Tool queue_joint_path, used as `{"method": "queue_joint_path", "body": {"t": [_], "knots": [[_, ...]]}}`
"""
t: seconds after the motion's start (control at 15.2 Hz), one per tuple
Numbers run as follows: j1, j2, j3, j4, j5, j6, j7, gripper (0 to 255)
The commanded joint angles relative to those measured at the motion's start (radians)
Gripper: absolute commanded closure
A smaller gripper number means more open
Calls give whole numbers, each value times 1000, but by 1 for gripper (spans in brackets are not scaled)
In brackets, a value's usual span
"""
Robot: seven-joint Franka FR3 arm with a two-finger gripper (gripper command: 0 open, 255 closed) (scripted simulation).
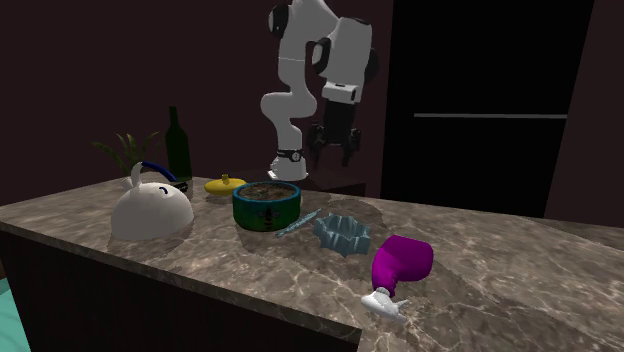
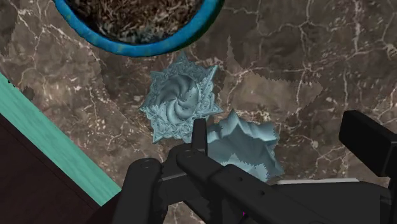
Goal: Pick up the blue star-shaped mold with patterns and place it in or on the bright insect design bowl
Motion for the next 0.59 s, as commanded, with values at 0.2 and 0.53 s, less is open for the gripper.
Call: {"method": "queue_joint_path", "body": {"t": [0.2, 0.53], "knots": [[-26, 197, -11, 174, 7, 19, -24, 0], [-55, 401, -16, 394, 17, -1, -47, 0]]}}
